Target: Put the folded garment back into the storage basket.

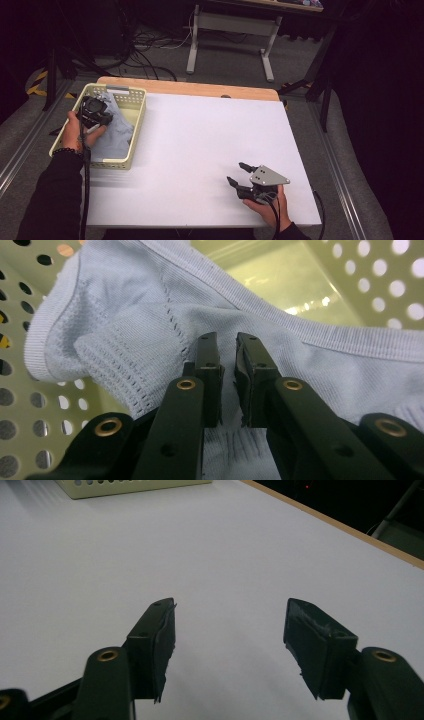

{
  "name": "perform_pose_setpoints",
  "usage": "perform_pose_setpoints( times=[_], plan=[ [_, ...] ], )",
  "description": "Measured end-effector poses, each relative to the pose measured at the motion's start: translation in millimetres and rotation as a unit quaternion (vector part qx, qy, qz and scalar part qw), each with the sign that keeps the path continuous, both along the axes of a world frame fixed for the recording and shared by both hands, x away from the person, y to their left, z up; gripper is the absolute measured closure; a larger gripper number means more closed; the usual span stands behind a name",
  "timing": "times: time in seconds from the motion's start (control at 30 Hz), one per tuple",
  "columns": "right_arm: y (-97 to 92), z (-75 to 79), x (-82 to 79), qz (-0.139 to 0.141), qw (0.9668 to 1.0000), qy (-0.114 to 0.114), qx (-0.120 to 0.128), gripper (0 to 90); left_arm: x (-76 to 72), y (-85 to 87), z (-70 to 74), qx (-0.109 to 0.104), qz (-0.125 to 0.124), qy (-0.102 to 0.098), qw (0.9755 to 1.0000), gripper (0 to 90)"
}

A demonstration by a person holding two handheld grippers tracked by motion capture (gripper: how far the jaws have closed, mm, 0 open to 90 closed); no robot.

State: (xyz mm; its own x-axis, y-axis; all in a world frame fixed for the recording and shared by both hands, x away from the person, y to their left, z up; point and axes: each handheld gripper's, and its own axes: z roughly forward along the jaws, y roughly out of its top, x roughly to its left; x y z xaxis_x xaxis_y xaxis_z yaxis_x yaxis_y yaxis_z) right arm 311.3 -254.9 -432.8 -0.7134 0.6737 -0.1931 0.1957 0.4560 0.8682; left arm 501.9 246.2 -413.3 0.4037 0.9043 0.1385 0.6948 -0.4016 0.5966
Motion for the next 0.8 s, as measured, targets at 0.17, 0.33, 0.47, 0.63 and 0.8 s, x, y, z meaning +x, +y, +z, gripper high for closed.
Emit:
perform_pose_setpoints(
  times=[0.17,0.33,0.47,0.63,0.8],
  plan=[
    [-1.0,-1.0,-1.1,-0.002,0.9999,0.010,0.005,38.0,2.1,-3.9,-3.8,0.018,-0.010,0.011,0.9997,81.9],
    [-1.2,-0.5,-3.7,-0.003,1.0000,0.007,0.004,37.8,6.1,-5.8,-10.6,0.031,-0.017,0.043,0.9984,82.1],
    [-3.1,-1.6,-1.9,0.003,0.9994,0.027,0.022,37.6,8.8,-9.0,-14.2,0.052,-0.026,0.059,0.9966,81.8],
    [-0.9,-2.8,-2.9,0.005,0.9997,0.024,0.011,37.2,8.7,-7.0,-15.1,0.043,-0.024,0.062,0.9968,82.1],
    [-1.4,-3.0,-2.6,0.003,0.9997,0.023,0.009,36.8,8.0,-10.5,-12.5,0.063,-0.025,0.057,0.9961,82.2]
  ],
)
